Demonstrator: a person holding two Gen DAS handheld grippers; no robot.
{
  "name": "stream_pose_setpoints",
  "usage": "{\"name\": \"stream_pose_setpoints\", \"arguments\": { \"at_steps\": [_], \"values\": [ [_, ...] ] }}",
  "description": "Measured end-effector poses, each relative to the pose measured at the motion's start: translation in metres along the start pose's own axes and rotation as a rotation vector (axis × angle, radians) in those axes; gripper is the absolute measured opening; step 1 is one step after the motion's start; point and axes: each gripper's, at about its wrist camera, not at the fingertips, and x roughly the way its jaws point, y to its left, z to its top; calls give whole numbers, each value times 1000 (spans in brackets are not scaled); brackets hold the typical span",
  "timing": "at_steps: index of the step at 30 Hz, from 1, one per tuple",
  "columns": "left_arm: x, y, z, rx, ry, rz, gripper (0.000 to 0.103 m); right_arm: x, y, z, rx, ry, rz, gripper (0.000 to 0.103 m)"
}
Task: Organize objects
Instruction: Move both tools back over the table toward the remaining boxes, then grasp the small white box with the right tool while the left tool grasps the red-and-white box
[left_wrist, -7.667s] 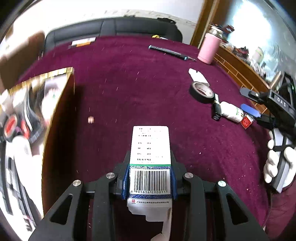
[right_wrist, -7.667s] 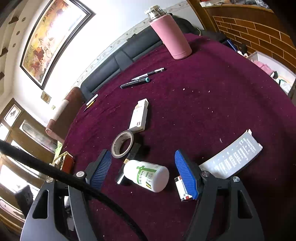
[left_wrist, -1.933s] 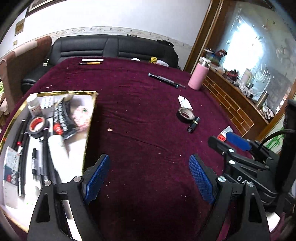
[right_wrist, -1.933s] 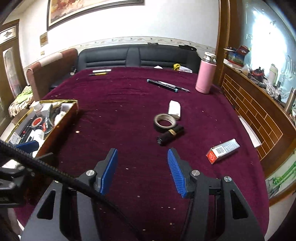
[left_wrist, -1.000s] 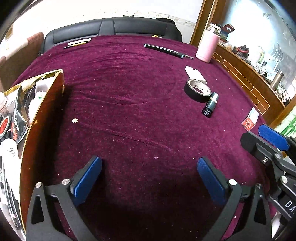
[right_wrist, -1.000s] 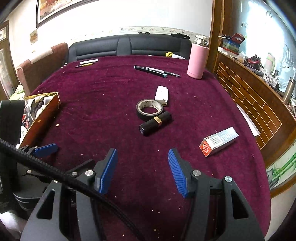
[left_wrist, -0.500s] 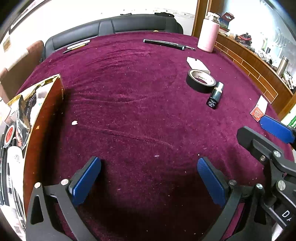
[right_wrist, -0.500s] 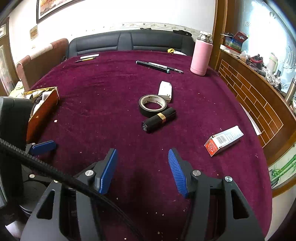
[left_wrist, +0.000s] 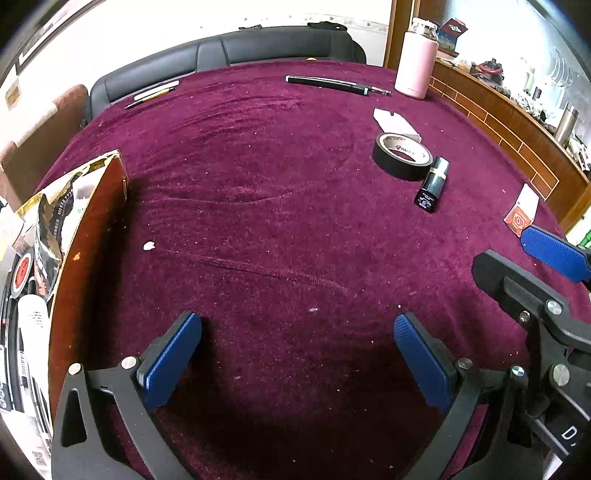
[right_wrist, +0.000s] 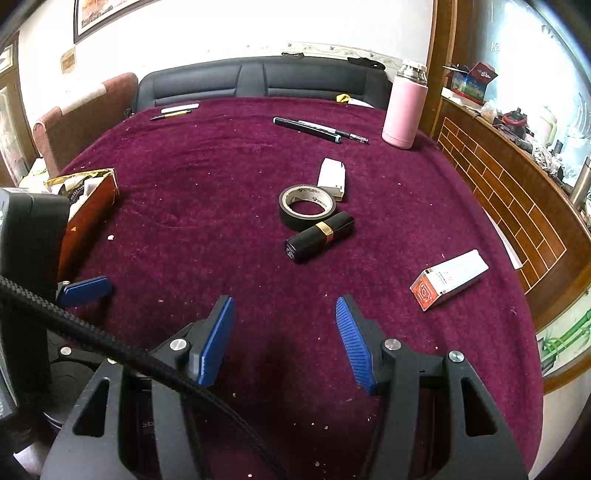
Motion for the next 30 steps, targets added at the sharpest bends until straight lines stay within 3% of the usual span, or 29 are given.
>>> {"name": "stream_pose_setpoints", "arguments": {
  "at_steps": [5,9,15,22,24,26,30],
  "values": [
    [0,0,0,0,0,0,101,-6,-57,28,154,-12,129,56],
    [0,0,1,0,0,0,101,15,-104,64,298,31,226,56],
    [0,1,1,-7,-5,-11,101,77,-105,119,294,99,181,56],
    [-2,5,1,-24,-15,-36,101,158,-85,142,277,264,73,56],
    [-2,6,1,-27,-17,-41,101,170,-83,144,263,291,41,47],
    [-2,8,1,-30,-19,-46,101,170,-85,145,246,301,24,28],
    [-3,9,1,-37,-23,-55,101,153,-105,134,271,319,70,28]
  ]
}}
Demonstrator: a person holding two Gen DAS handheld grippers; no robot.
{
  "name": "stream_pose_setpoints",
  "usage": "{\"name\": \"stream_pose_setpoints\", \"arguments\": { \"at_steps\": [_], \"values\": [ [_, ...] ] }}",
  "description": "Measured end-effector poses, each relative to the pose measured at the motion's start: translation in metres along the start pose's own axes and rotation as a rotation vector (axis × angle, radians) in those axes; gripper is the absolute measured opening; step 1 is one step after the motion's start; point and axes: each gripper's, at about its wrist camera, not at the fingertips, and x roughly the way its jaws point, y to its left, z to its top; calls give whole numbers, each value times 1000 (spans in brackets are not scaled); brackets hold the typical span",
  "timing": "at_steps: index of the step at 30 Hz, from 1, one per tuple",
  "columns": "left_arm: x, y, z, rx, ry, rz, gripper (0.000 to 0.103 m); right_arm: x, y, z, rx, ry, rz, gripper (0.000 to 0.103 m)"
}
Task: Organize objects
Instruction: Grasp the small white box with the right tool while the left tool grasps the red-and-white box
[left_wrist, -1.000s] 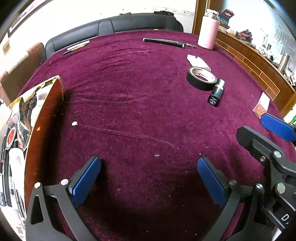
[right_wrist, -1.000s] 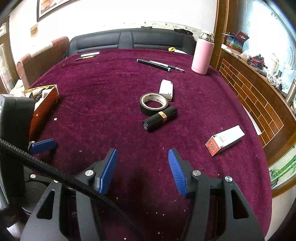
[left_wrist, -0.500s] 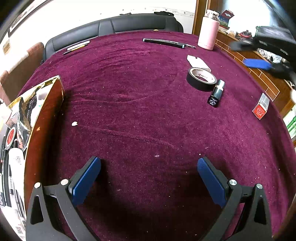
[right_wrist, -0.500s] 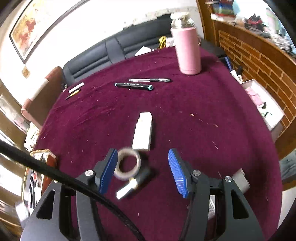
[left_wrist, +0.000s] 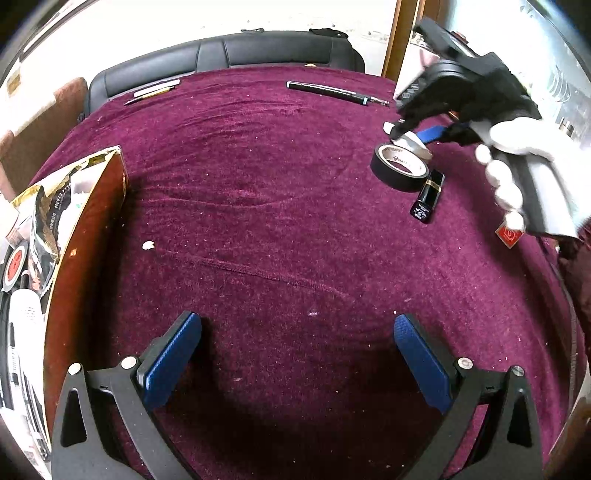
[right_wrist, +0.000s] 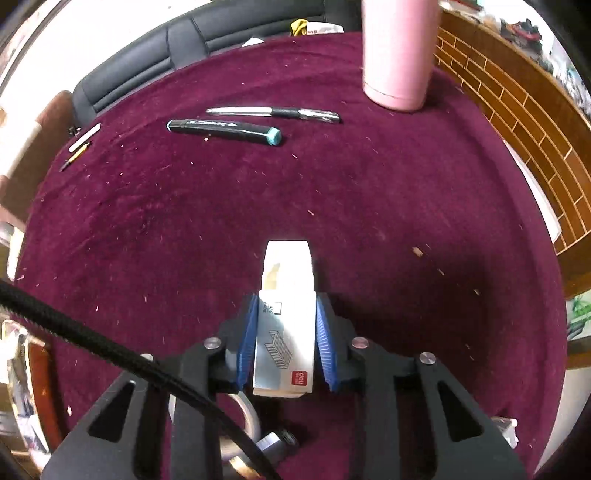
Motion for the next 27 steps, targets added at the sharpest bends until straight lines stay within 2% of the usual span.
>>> {"name": "stream_pose_setpoints", "arguments": {
  "at_steps": [1,3,6,9,10,12,14,17,22,27],
  "values": [
    [0,0,0,2,1,3,101,-6,-8,-6,9,7,23,28],
    [1,-2,0,8,4,10,101,-28,-26,-20,48,7,124,28],
    [1,-1,0,7,3,9,101,-79,-48,-46,55,-75,226,28],
    [1,0,0,2,0,-3,101,-123,-74,-79,75,-165,266,29],
    [0,2,0,-6,-6,-25,101,-132,-81,-87,86,-183,281,29],
    [-6,5,-1,-21,-25,-121,101,-145,-98,-108,112,-215,305,29],
    [-11,0,-1,-20,-29,-204,101,-151,-109,-124,125,-242,294,29],
    [-28,-33,9,78,-78,-275,101,-151,-127,-148,159,-249,302,29],
    [-36,-108,37,306,-115,-288,101,-148,-155,-173,239,-243,349,29],
    [-14,-172,66,484,-126,-281,101,-145,-175,-188,290,-236,388,29]
  ]
}}
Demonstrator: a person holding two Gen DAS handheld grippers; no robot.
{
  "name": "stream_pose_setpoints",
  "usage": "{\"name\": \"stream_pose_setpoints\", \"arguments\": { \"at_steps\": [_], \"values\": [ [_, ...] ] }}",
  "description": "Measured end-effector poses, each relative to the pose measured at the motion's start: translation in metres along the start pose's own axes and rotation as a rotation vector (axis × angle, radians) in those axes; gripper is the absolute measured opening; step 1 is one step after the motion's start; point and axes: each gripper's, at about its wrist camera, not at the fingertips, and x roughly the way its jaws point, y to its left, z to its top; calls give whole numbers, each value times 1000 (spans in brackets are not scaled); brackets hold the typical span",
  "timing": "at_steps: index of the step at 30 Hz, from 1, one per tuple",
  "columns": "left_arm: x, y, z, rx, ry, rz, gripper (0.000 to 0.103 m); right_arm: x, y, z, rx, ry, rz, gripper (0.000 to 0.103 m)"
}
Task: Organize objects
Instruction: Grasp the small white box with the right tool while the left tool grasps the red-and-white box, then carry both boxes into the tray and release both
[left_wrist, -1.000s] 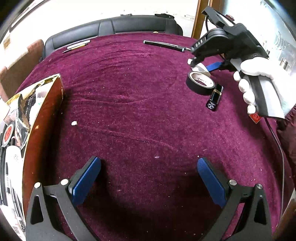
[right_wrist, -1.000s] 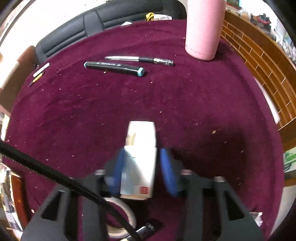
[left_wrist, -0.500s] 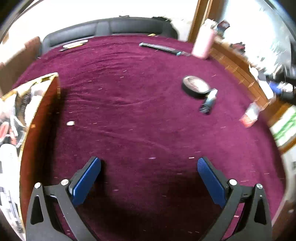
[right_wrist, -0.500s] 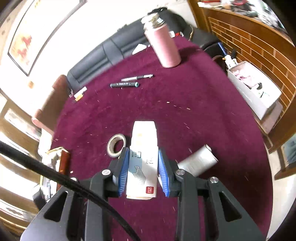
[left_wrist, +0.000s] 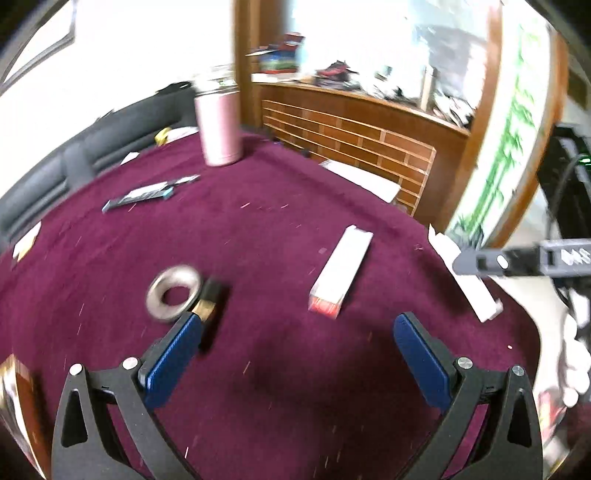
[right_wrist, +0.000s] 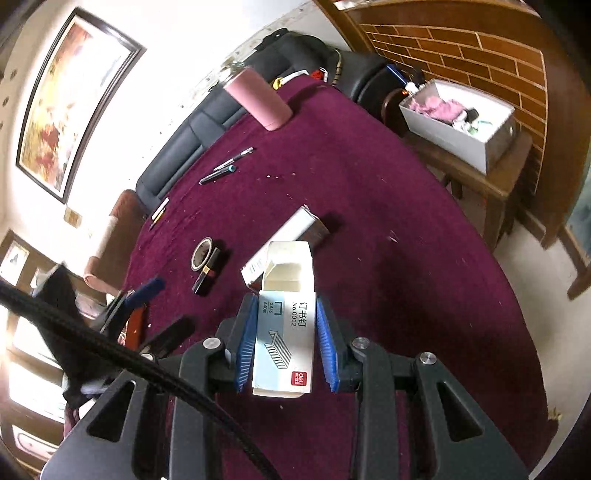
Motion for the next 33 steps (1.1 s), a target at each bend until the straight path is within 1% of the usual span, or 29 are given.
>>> {"name": "stream_pose_setpoints", "arguments": {
  "at_steps": [3,5,9,10,12,14,15,16,17,18,19,21,25,27,31,33],
  "values": [
    [29,-17,18,59,41,-18,101,-5,-9,-4,23,-3,16,30],
    [50,-26,30,98,64,-12,101,-5,-14,-6,38,0,31,30],
    [73,-40,36,149,94,10,101,-6,-21,-10,57,-3,45,30],
    [81,-45,37,168,105,29,101,-5,-23,-10,58,-2,45,30],
    [86,-50,32,192,125,48,99,-3,-25,-10,60,1,42,30],
    [94,-57,28,212,155,57,87,1,-27,-11,59,3,34,30],
    [96,-58,26,211,171,37,67,2,-28,-11,60,3,32,30],
    [92,-56,26,175,167,-20,41,4,-29,-11,59,2,26,30],
    [90,-53,26,152,180,-42,30,6,-30,-11,56,1,16,30],
    [87,-52,26,134,183,-52,23,7,-30,-11,54,0,11,30],
    [83,-51,25,124,178,-43,23,9,-30,-11,53,-1,12,30],
    [72,-50,23,105,159,-56,23,14,-29,-8,48,-4,0,30],
    [48,-40,16,18,118,-93,23,33,-21,6,20,2,-51,30],
    [36,-33,9,-18,103,-100,23,47,-13,14,-7,16,-93,30],
    [19,-21,-6,-79,85,-111,23,73,6,18,-91,41,-215,30],
    [10,-14,-15,-103,77,-110,23,78,19,16,-149,26,-290,30]
  ]
}}
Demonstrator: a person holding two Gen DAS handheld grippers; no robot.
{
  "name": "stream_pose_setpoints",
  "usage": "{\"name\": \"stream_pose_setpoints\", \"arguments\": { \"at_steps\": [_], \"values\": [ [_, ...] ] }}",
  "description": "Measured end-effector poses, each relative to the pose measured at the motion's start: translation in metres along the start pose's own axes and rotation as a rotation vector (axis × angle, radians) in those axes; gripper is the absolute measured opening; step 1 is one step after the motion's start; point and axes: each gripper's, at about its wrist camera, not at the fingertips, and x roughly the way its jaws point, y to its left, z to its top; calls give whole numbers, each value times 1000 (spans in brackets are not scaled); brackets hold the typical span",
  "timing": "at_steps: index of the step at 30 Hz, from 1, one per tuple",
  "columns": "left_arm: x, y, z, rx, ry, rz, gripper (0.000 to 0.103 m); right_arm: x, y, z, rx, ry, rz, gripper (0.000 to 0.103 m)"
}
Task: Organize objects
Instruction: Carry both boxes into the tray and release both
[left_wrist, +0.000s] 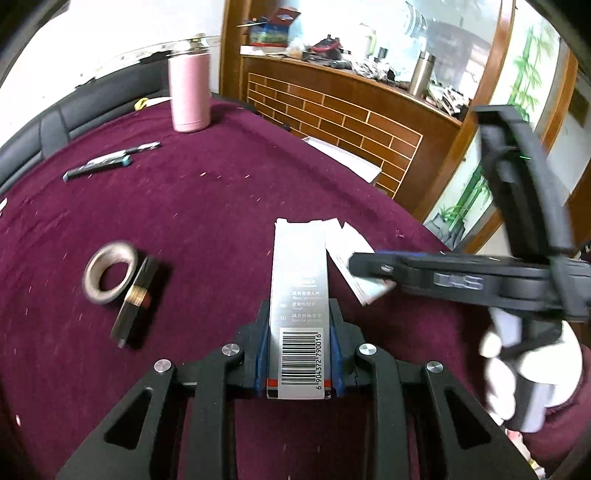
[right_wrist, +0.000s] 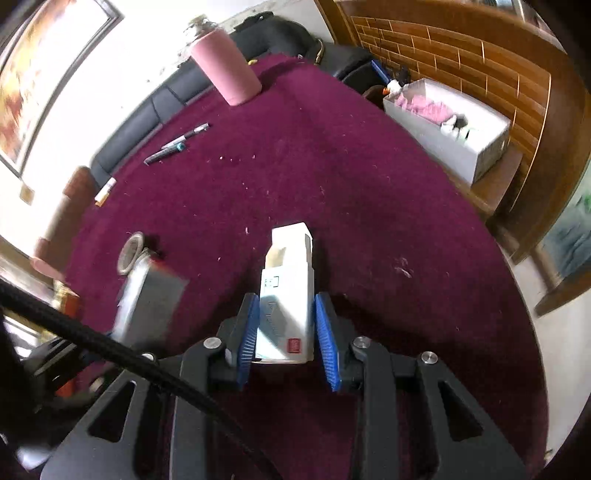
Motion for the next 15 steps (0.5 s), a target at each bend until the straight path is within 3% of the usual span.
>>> {"name": "stream_pose_setpoints", "arguments": {
  "at_steps": [5,10,15],
  "values": [
    [-18,14,-18,-55,-31,2,23,1,14,-6,-79,-23,-72,27],
    [-59,37,-43,-161,-103,-12,23,-23,32,-13,-83,-25,65,27],
    [-114,72,-77,-277,-188,25,23,-46,88,-23,-153,-20,224,27]
  ]
}}
